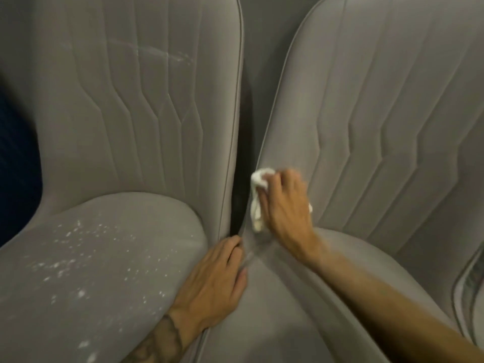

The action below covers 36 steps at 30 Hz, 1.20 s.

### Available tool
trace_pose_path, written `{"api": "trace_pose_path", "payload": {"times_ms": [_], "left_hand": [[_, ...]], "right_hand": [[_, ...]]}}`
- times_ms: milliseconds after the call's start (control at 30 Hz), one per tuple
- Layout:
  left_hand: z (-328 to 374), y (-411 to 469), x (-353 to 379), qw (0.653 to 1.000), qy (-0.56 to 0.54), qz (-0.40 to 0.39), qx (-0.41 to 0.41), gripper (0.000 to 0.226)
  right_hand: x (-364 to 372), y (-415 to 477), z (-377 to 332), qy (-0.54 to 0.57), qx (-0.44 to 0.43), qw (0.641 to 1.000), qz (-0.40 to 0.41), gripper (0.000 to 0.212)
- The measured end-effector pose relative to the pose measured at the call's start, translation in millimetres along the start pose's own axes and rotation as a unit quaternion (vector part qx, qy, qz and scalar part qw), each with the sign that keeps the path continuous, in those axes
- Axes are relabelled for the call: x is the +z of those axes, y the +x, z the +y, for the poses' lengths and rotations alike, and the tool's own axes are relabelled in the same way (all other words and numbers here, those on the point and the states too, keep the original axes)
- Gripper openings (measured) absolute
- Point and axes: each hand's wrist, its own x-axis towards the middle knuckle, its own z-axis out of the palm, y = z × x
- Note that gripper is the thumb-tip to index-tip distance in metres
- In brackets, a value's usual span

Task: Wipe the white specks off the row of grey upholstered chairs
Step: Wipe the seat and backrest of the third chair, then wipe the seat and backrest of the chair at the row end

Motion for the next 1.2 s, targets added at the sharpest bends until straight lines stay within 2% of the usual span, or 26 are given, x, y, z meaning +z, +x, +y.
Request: {"api": "trace_pose_path", "payload": {"times_ms": [100,167,267,333,400,533,633,767,867,1067,1133,1200], "left_hand": [[2,-1,1,0.999,-0.036,0.008,-0.012,0.015],[3,-1,1,0.999,-0.04,0.01,-0.018,0.009],[6,-1,-2,0.999,0.032,0.023,0.021,0.009],[11,-6,-7,0.994,0.085,0.038,0.056,0.007],[15,-18,-14,0.993,0.097,0.045,0.053,0.007],[14,-49,-26,0.991,0.124,0.054,0.021,0.007],[13,-60,-39,0.992,0.123,0.026,-0.016,0.018],[2,-66,-54,0.991,0.127,0.006,-0.036,0.011],[-15,-73,-66,0.992,0.116,0.012,-0.05,0.013],[-66,-80,-84,0.992,0.113,0.016,-0.047,0.018],[-83,-83,-88,0.992,0.119,0.001,-0.037,0.021],[-100,-85,-93,0.992,0.118,-0.01,-0.03,0.024]], "right_hand": [[14,-67,-16,0.037,-0.058,0.987,-0.143,0.019],[13,-81,-17,0.058,-0.069,0.977,-0.194,0.022],[4,-74,-17,0.038,-0.072,0.975,-0.205,0.027],[0,-74,-22,0.055,-0.033,0.976,-0.21,0.025],[-2,-81,-32,0.072,-0.003,0.971,-0.228,0.026],[-5,-91,-41,0.134,-0.038,0.947,-0.289,0.027],[-2,-85,-15,0.124,0.016,0.951,-0.281,0.023],[10,-85,2,0.033,0.12,0.967,-0.222,0.021],[11,-85,-12,0.014,0.161,0.959,-0.235,0.021],[-10,-114,-90,0.106,0.11,0.952,-0.264,0.019],[-9,-111,-117,0.119,0.134,0.951,-0.251,0.022],[-3,-105,-142,0.142,0.192,0.947,-0.215,0.024]]}}
